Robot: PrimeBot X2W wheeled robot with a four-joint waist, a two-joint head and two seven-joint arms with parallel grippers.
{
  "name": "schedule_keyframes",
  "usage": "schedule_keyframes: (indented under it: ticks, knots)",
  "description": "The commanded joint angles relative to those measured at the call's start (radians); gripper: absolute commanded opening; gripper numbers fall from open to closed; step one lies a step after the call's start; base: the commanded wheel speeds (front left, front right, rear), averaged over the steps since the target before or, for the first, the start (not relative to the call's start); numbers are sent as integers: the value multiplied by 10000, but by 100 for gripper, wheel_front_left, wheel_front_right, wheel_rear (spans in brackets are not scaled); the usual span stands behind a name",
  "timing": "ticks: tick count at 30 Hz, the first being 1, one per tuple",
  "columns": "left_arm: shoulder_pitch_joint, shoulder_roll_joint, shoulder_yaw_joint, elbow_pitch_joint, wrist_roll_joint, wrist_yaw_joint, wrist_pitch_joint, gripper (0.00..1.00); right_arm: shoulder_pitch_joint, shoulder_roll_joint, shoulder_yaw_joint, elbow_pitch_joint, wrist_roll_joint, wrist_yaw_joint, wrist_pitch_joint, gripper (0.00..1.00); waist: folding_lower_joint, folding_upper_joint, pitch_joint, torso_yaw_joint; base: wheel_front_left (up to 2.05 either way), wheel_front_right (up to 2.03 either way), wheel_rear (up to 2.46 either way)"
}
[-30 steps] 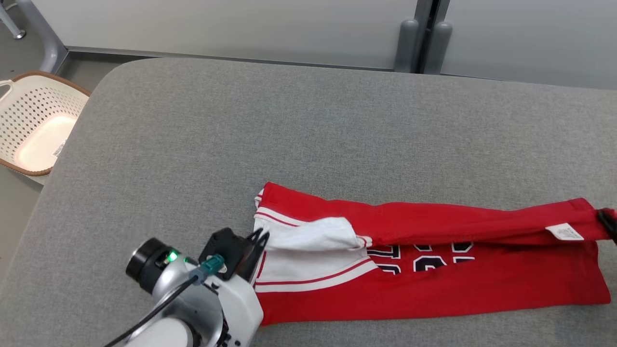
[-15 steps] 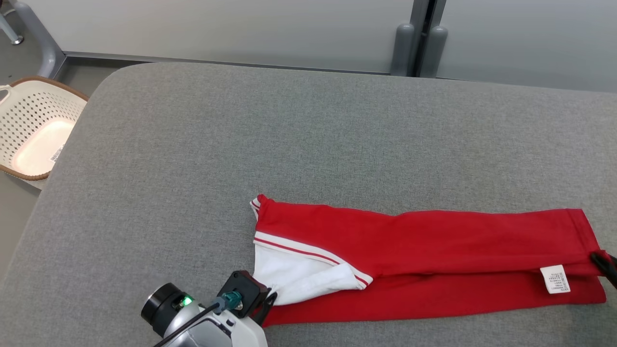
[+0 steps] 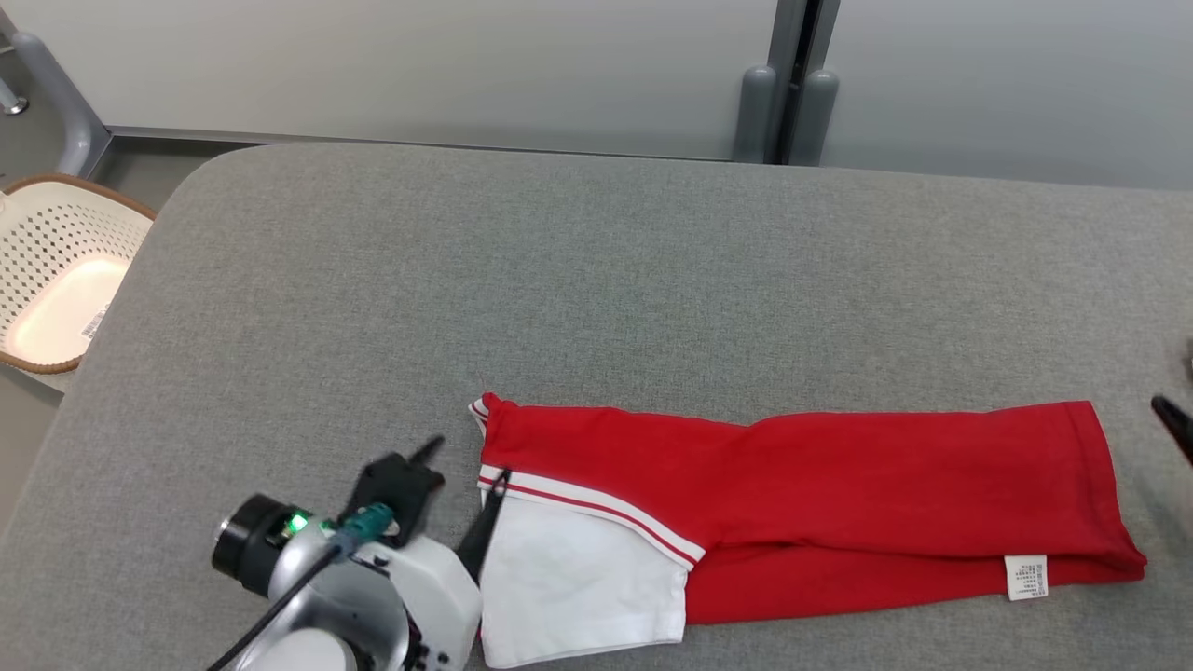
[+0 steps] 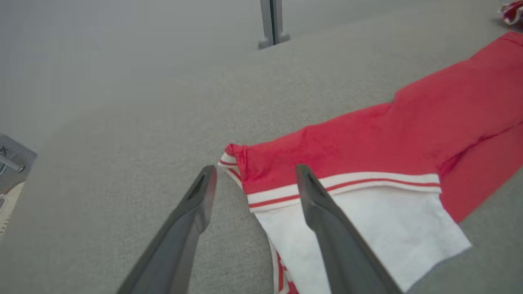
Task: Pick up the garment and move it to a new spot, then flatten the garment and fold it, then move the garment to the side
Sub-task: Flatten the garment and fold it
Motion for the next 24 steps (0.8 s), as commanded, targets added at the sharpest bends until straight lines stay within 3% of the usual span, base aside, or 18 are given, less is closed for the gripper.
schedule_keyframes:
  ticks: [1, 4, 5, 7, 10, 11, 13, 14, 17, 20, 24]
  knots:
    - [-224, -83, 321, -14, 91, 263, -441, 100, -128, 78, -380, -56, 135, -4, -40, 100, 0, 0, -42, -38, 0, 0, 0]
    - [-204, -519, 1043, 51, -57, 783, -1698, 100, -49, 364, -1648, -178, 182, -4, -28, 100, 0, 0, -123, -101, 0, 0, 0]
    - [-154, -815, 1546, 150, -167, 1050, -2680, 100, 187, 675, -2669, -289, 22, -4, -26, 100, 0, 0, -198, -138, 0, 0, 0]
    - [0, -1240, 1988, 269, -388, 1235, -3682, 100, 553, 1078, -3763, -473, -226, -4, -27, 100, 0, 0, -254, -175, 0, 0, 0]
    - [316, -1839, 2534, 622, -767, 1305, -4934, 100, 1316, 1744, -5209, -837, -910, -4, -26, 100, 0, 0, -328, -226, 0, 0, 0]
    - [316, -1839, 2534, 622, -767, 1305, -4934, 100, 1316, 1744, -5209, -837, -910, -4, -26, 100, 0, 0, -328, -226, 0, 0, 0]
    - [500, -2331, 2956, 829, -1037, 1304, -5322, 100, 1866, 2196, -6186, -993, -1443, -4, -27, 100, 0, 0, -377, -248, 0, 0, 0]
    - [716, -2716, 3229, 1047, -920, 1126, -5456, 100, 2457, 2751, -7096, -1229, -1936, -4, -28, 100, 0, 0, -414, -269, 0, 0, 0]
    - [1007, -3425, 3983, 863, -265, 808, -5488, 100, 3268, 3478, -8174, -1657, -2691, -4, -29, 100, 0, 0, -384, -297, 0, 0, 0]
    - [1507, -3973, 4760, 562, 505, 326, -5487, 100, 3925, 4139, -8937, -2049, -3377, -4, -29, 100, 0, 0, -334, -349, 0, 0, 0]
    - [2011, -4300, 5443, 314, 1496, -259, -5490, 100, 4626, 4860, -9458, -2384, -4070, -4, -28, 100, 0, 0, -254, -414, 0, 0, 0]
